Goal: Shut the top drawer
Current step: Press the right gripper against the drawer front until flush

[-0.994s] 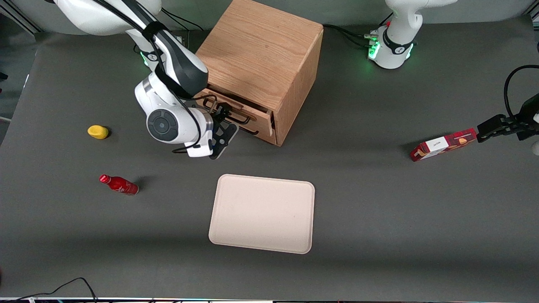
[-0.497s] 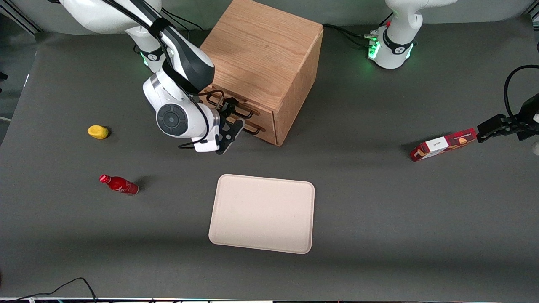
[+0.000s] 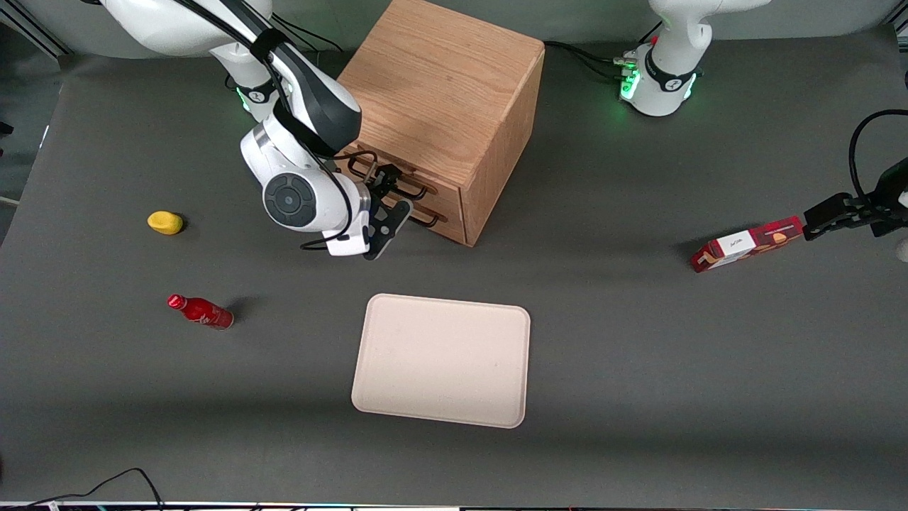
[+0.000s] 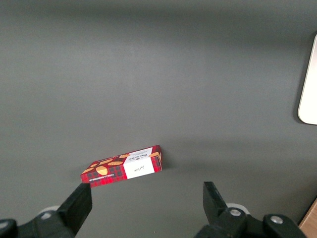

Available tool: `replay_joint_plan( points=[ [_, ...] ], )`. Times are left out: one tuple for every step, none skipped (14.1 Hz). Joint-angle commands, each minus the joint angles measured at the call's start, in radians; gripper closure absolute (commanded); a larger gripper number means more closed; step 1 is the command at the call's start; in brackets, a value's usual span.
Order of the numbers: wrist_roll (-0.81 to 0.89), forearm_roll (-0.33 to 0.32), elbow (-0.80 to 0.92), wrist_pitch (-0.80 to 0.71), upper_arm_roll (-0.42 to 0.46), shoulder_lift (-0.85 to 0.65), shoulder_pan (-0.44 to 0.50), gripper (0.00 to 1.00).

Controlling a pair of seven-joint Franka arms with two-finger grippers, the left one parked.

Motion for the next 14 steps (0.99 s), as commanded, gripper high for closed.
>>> replay_joint_plan(
  points=[
    [0.025,0.021,0.016,-0.006,0.002,-0.017,-0.013,0.0],
    [0.027,0.021,0.039,-0.018,-0.001,-0.016,-0.013,0.0],
    [0.028,0.021,0.056,-0.034,-0.002,-0.016,-0.013,0.0],
    [0.03,0.021,0.076,-0.046,-0.005,-0.016,-0.013,0.0],
    [0.03,0.018,0.094,-0.061,-0.007,-0.016,-0.014,0.0],
    [0.03,0.014,0.113,-0.073,-0.01,-0.016,-0.018,0.0],
    [0.028,0.011,0.122,-0.084,-0.018,-0.016,-0.022,0.0],
    [0.028,0.01,0.128,-0.089,-0.018,-0.016,-0.024,0.0],
    [0.028,0.01,0.133,-0.089,-0.019,-0.016,-0.024,0.0],
    [0.03,0.008,0.141,-0.089,-0.019,-0.016,-0.025,0.0],
    [0.028,0.007,0.141,-0.089,-0.019,-0.016,-0.025,0.0],
    [0.028,0.007,0.141,-0.089,-0.019,-0.016,-0.025,0.0],
    [0.03,0.004,0.144,-0.089,-0.021,-0.019,-0.033,0.0],
    [0.043,-0.005,0.144,-0.089,-0.021,-0.026,-0.037,0.0]
  ],
)
